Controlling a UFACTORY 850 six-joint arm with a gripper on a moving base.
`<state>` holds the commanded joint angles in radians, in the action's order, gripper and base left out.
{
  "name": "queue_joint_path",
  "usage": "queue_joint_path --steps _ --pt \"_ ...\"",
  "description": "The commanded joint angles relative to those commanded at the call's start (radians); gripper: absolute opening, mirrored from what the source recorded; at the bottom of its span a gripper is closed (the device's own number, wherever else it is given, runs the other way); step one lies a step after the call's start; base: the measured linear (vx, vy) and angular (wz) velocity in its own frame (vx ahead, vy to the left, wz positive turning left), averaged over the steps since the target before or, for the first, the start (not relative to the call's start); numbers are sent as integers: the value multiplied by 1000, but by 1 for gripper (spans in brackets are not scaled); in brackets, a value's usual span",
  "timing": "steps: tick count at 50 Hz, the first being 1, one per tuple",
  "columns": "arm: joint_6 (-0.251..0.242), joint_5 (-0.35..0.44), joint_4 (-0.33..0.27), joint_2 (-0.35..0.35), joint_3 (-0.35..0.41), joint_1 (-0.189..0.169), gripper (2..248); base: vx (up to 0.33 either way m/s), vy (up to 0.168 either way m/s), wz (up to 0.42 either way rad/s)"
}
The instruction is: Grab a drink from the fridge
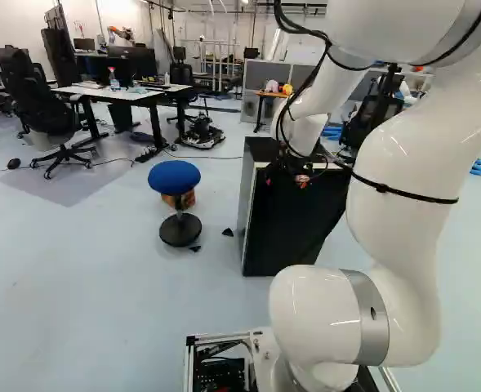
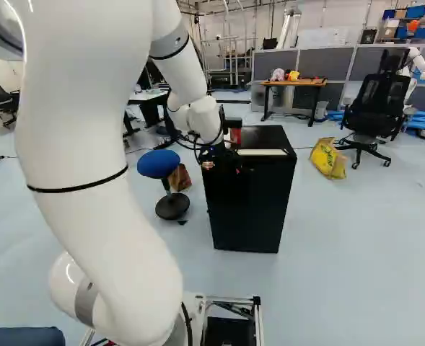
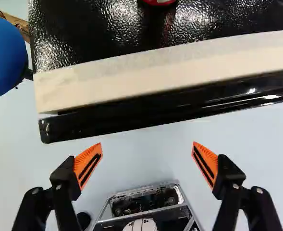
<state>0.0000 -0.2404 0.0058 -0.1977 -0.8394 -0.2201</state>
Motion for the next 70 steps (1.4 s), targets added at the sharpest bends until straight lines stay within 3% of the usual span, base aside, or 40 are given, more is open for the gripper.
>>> queue_joint_path --steps 27,61,70 --pt "0 62 0 122 139 -16 247 0 0 0" --pt "0 306 0 292 313 -50 247 0 0 0" --pt "0 381 0 306 326 -53 247 0 0 0"
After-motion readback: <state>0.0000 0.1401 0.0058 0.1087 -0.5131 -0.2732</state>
